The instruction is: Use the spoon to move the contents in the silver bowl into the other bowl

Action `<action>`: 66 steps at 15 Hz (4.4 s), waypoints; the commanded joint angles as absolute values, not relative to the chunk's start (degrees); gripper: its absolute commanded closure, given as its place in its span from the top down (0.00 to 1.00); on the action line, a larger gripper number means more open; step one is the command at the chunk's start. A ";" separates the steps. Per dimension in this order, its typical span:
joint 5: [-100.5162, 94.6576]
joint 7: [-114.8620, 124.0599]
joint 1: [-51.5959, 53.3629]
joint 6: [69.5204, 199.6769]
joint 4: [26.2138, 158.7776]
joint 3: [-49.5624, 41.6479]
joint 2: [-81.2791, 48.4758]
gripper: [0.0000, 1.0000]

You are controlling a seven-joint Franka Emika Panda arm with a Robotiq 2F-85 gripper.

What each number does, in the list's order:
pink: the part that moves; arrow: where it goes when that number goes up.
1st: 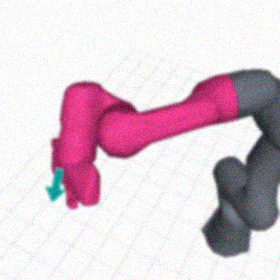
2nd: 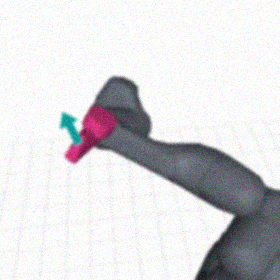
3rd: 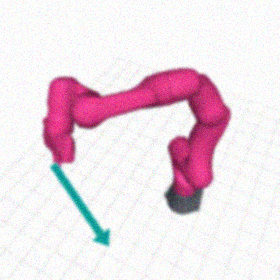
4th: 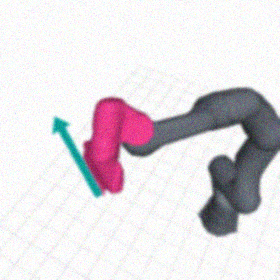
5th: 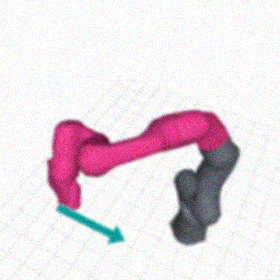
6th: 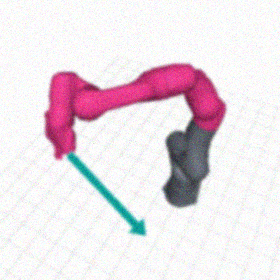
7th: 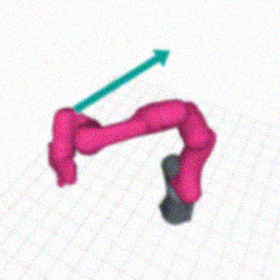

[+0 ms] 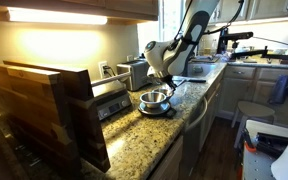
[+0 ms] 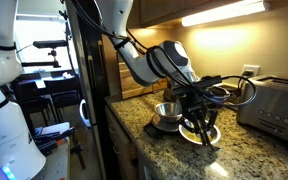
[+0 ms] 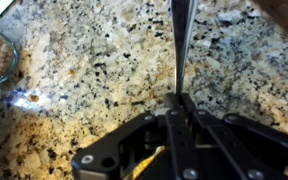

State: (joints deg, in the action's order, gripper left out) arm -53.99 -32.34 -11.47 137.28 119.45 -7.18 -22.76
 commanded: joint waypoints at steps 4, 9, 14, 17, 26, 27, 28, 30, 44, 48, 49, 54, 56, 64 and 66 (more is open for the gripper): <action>-50.37 -36.78 -12.66 138.53 120.59 -6.30 -21.00 0.07; -48.17 -36.24 -12.93 138.26 119.76 -6.85 -21.43 0.07; -46.99 -35.75 -13.53 137.93 118.87 -7.49 -21.80 0.07; -46.60 -35.83 -13.87 137.84 118.58 -7.65 -21.93 0.07; -45.51 -36.31 -14.41 137.52 117.73 -7.89 -22.30 0.07; -45.32 -36.40 -14.43 137.47 117.70 -7.90 -22.26 0.07; -45.11 -36.50 -14.49 137.44 117.69 -7.89 -22.20 0.07; -44.44 -36.66 -14.66 137.42 117.60 -7.90 -22.12 0.07; -39.27 -40.00 -15.65 136.91 116.98 -8.19 -21.75 0.07; -39.88 -39.46 -15.18 136.77 117.17 -8.56 -20.93 0.07; -39.92 -39.44 -15.15 136.76 117.11 -8.58 -20.84 0.07; -40.03 -39.51 -14.96 136.61 117.17 -8.51 -20.24 0.07; -39.95 -39.60 -14.93 136.49 117.23 -8.46 -20.01 0.07; -39.88 -39.79 -14.62 136.01 118.02 -8.34 -18.17 0.07; -39.92 -39.86 -14.55 135.84 118.19 -8.34 -17.62 0.07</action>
State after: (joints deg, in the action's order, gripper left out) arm -40.65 -38.13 -15.01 137.00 115.62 -8.07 -21.27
